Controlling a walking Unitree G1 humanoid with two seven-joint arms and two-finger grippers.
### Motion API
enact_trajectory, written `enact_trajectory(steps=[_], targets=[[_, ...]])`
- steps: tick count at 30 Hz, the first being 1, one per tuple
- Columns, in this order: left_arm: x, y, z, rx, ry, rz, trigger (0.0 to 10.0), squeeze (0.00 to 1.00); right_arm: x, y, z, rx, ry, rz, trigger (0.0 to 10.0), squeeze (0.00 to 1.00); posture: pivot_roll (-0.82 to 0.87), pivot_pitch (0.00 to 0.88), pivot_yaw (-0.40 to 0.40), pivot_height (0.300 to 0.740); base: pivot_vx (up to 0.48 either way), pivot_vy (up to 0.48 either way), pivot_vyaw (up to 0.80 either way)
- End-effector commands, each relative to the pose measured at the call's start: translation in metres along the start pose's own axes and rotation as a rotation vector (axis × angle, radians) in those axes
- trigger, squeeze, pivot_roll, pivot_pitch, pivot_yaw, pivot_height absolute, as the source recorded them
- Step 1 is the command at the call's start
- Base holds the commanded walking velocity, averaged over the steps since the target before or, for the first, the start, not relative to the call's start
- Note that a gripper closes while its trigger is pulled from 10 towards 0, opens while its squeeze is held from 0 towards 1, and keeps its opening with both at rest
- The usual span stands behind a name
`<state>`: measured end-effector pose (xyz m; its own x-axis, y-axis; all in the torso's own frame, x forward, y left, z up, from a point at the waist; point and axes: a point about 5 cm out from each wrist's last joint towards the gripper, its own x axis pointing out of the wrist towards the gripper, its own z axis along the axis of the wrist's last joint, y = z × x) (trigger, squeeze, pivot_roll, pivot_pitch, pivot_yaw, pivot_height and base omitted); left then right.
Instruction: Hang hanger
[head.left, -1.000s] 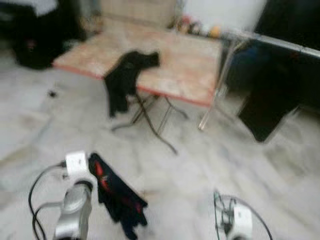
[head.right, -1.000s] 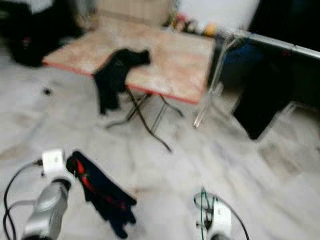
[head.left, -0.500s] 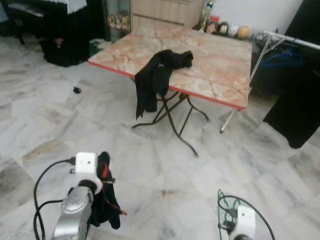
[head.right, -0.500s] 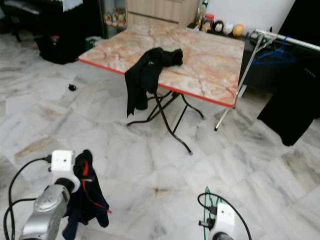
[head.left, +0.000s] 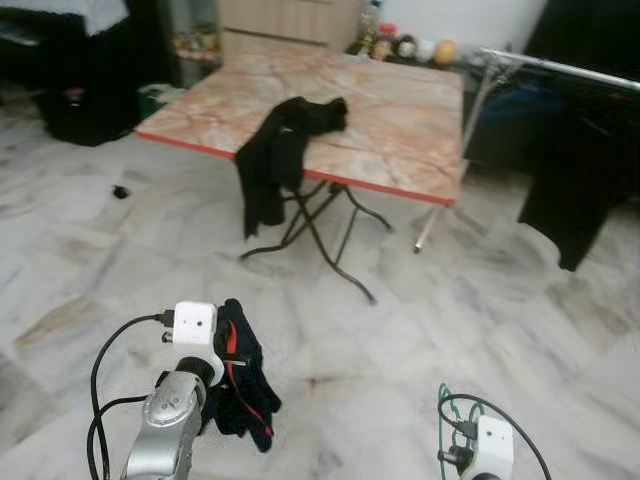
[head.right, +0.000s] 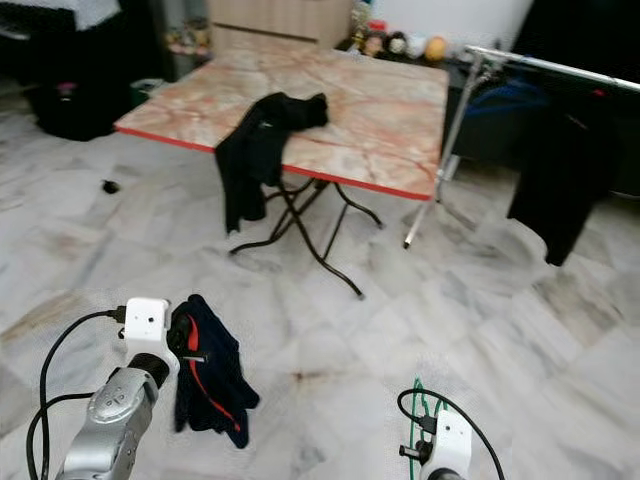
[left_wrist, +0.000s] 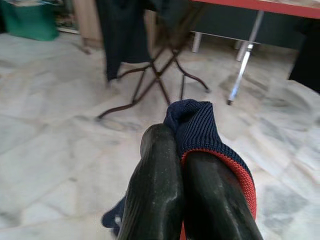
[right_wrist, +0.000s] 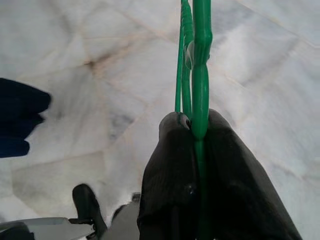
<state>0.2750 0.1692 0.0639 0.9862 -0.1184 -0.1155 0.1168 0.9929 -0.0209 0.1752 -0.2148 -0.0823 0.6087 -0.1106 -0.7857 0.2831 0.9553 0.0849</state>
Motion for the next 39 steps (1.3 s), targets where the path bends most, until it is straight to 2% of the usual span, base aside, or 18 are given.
enact_trajectory(steps=[1,11,17,39], targets=[[-0.001,0.003,0.005,-0.019,-0.036,0.020,10.0,0.00,0.000,-0.004,0.001,-0.004,-0.003,-0.010,10.0,0.00,0.19,0.000,-0.078,0.740,0.000,0.000,0.00],[-0.002,0.005,0.009,-0.019,-0.064,0.041,10.0,0.00,-0.001,-0.003,-0.001,0.000,0.001,-0.010,10.0,0.00,0.20,0.000,-0.080,0.740,0.269,0.000,0.00],[0.000,0.004,0.011,-0.019,-0.071,0.041,10.0,0.00,0.000,-0.002,-0.001,-0.003,0.004,-0.002,10.0,0.00,0.21,0.000,-0.084,0.740,0.391,0.000,-0.65],[0.002,0.004,0.016,-0.014,-0.083,0.043,10.0,0.00,0.000,-0.002,0.001,0.007,0.011,-0.008,10.0,0.00,0.21,0.000,-0.082,0.740,0.408,0.000,-0.03]])
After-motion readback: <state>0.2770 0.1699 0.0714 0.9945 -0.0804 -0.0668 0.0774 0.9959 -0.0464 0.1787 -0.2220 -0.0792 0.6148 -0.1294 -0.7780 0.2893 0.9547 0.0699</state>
